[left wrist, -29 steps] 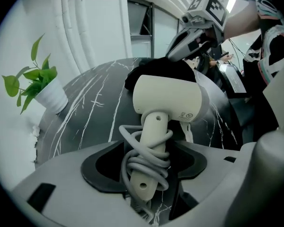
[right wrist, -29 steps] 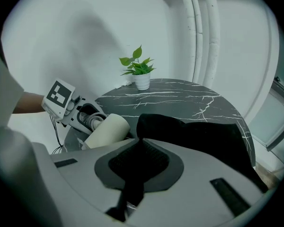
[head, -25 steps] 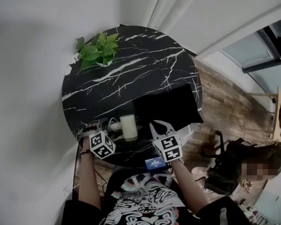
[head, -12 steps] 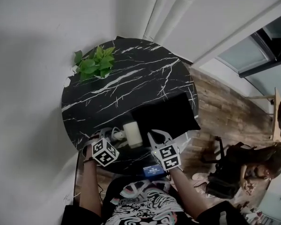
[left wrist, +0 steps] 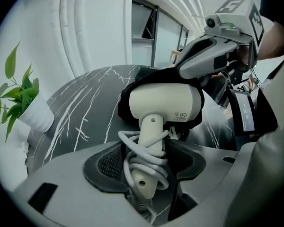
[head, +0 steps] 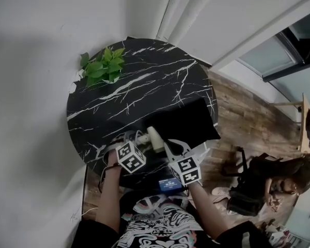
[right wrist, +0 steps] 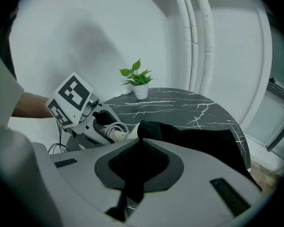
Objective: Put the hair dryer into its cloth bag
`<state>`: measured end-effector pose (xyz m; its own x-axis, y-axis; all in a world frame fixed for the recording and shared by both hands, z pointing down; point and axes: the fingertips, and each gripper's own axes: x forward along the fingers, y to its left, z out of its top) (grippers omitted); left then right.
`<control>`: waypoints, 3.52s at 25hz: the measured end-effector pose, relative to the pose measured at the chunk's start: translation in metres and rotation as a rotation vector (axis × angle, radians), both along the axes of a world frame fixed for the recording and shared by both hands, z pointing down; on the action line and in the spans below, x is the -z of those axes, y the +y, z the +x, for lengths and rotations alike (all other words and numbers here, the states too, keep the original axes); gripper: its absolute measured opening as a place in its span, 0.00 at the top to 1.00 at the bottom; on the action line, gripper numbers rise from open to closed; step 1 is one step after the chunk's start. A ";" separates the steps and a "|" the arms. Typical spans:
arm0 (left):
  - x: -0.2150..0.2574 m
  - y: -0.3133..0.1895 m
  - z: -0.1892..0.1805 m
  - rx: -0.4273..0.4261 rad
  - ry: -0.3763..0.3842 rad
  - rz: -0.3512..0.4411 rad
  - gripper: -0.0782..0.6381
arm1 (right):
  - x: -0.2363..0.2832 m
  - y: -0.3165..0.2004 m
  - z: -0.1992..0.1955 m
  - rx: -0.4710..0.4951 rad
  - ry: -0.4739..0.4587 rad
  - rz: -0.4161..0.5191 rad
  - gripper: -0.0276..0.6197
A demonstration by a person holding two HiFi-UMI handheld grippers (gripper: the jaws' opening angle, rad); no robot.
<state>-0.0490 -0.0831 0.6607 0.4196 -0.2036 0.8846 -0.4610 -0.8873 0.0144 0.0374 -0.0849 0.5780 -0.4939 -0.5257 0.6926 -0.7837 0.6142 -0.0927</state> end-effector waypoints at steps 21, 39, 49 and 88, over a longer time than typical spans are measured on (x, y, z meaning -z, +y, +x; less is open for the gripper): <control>-0.006 0.004 -0.060 0.111 0.004 0.054 0.63 | -0.003 -0.006 -0.005 0.012 -0.010 -0.023 0.91; -0.004 0.002 0.005 0.035 0.033 0.127 0.53 | -0.004 -0.008 0.002 -0.001 -0.024 -0.034 0.91; -0.001 0.000 0.028 0.019 0.101 0.076 0.74 | -0.002 -0.007 0.002 0.010 -0.036 -0.041 0.91; 0.040 0.025 -0.009 0.361 0.345 0.220 0.50 | -0.004 0.028 0.007 0.025 -0.124 -0.110 0.79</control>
<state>-0.0582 -0.0584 0.6212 0.5469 -0.5531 0.6284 -0.7384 -0.6724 0.0507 0.0447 -0.0570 0.5822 -0.5908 -0.4364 0.6786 -0.7469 0.6140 -0.2553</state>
